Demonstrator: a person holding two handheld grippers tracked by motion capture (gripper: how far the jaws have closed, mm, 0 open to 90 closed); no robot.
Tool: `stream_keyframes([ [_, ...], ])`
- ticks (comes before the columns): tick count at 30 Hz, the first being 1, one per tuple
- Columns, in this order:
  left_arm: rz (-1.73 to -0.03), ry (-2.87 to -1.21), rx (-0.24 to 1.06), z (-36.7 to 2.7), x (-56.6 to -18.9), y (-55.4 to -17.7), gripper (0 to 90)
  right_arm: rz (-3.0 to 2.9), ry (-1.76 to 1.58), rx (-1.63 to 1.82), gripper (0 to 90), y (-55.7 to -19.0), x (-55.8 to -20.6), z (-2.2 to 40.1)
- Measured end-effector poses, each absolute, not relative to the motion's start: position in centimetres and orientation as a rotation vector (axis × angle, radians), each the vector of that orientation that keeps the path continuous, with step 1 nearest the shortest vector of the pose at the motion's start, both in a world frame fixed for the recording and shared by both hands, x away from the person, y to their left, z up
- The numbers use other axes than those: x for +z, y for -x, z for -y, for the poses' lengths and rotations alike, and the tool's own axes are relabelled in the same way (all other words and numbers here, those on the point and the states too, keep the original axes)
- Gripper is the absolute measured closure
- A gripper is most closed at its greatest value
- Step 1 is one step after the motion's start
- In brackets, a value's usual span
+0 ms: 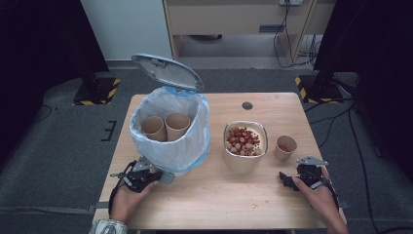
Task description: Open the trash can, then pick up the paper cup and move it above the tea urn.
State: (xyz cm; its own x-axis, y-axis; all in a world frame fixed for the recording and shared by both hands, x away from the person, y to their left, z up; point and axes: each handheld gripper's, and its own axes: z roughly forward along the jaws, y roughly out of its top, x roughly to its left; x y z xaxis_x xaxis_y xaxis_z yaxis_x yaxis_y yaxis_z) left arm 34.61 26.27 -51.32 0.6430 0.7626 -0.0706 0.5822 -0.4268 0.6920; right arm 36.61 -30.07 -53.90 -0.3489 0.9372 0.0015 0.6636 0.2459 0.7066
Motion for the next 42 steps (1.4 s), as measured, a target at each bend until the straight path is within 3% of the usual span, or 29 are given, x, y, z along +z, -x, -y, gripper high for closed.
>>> stream_keyframes([
  [26, -1.039, -2.162, 0.334, -26.2, -51.3, -34.6, 90.0, -1.870, -1.403, 1.081, 6.4, -38.0, -50.6, 30.4],
  [42, -1.036, -2.165, 0.337, -26.2, -51.3, -34.6, 90.0, -1.835, -1.406, 1.141, 9.0, -40.8, -51.4, 28.7],
])
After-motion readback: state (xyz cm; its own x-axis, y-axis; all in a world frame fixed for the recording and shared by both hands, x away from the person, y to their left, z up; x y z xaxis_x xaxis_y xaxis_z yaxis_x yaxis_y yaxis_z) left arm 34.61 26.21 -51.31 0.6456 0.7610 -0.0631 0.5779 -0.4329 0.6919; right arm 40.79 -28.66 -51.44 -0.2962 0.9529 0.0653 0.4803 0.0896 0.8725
